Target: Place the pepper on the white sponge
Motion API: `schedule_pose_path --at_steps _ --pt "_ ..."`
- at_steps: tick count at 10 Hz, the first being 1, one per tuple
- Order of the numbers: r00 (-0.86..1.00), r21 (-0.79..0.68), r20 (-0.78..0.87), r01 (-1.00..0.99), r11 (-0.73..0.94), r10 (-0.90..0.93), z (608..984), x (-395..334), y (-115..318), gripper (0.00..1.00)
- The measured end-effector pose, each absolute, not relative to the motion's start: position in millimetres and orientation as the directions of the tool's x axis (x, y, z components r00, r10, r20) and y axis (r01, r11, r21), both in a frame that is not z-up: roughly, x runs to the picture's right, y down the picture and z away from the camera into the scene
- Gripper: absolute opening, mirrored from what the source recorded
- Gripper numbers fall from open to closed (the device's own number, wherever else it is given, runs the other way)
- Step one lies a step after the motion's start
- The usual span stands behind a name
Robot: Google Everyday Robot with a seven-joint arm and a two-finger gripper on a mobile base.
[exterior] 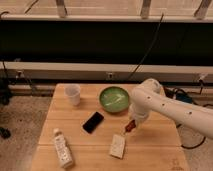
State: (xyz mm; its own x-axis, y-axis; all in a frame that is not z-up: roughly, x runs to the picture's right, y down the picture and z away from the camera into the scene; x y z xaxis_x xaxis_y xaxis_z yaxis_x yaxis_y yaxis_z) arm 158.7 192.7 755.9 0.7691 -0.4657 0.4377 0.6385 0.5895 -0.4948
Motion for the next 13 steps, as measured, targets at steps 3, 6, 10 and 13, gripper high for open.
schedule_pose_path --at_steps 3,6,10,13 --pt "0.755 -0.486 0.448 0.656 0.578 -0.479 749.5 149.1 196.6 0.00" --pt "0.740 -0.478 0.457 0.672 0.566 -0.493 743.7 140.4 198.8 0.00" --pt "0.721 -0.471 0.469 0.693 0.546 -0.510 735.2 128.2 204.5 0.00" --pt "0.708 -0.467 0.475 0.706 0.532 -0.522 730.5 120.5 209.5 0.00"
